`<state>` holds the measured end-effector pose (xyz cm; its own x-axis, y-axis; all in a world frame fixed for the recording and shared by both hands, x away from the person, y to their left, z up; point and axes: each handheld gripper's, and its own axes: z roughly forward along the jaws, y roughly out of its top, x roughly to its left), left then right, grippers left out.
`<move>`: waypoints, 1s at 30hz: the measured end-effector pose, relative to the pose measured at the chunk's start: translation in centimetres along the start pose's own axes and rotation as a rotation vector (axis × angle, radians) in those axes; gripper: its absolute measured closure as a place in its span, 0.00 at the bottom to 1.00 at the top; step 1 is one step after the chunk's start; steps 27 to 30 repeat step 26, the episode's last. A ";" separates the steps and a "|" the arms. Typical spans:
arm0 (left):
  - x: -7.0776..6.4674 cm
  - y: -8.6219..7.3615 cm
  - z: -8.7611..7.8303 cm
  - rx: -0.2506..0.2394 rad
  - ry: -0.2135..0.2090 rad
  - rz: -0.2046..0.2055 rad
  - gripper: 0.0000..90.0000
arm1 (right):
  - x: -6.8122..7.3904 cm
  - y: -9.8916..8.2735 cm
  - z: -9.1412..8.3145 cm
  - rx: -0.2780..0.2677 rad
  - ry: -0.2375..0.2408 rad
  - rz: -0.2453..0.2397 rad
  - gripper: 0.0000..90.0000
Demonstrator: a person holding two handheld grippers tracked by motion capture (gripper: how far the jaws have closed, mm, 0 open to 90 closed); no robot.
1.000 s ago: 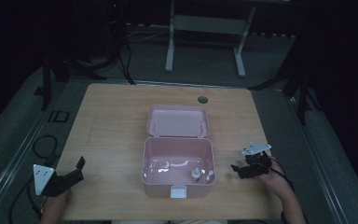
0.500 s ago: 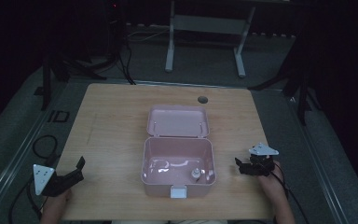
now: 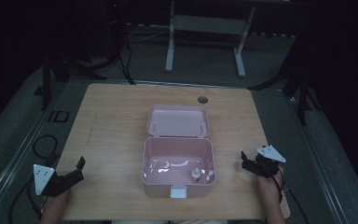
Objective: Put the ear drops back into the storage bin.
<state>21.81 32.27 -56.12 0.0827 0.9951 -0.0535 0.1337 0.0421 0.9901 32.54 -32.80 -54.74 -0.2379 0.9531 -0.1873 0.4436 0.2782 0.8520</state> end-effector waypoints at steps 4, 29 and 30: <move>0.0 0.0 0.0 0.001 0.000 0.000 0.02 | -0.1 -0.4 -0.3 -0.046 -0.054 0.047 0.13; 0.0 0.0 0.0 0.001 0.001 0.003 0.02 | 0.0 -0.7 -0.4 -0.053 -0.106 0.059 0.13; 0.0 0.0 0.0 0.001 0.001 0.003 0.02 | 0.0 -0.7 -0.4 -0.053 -0.106 0.059 0.13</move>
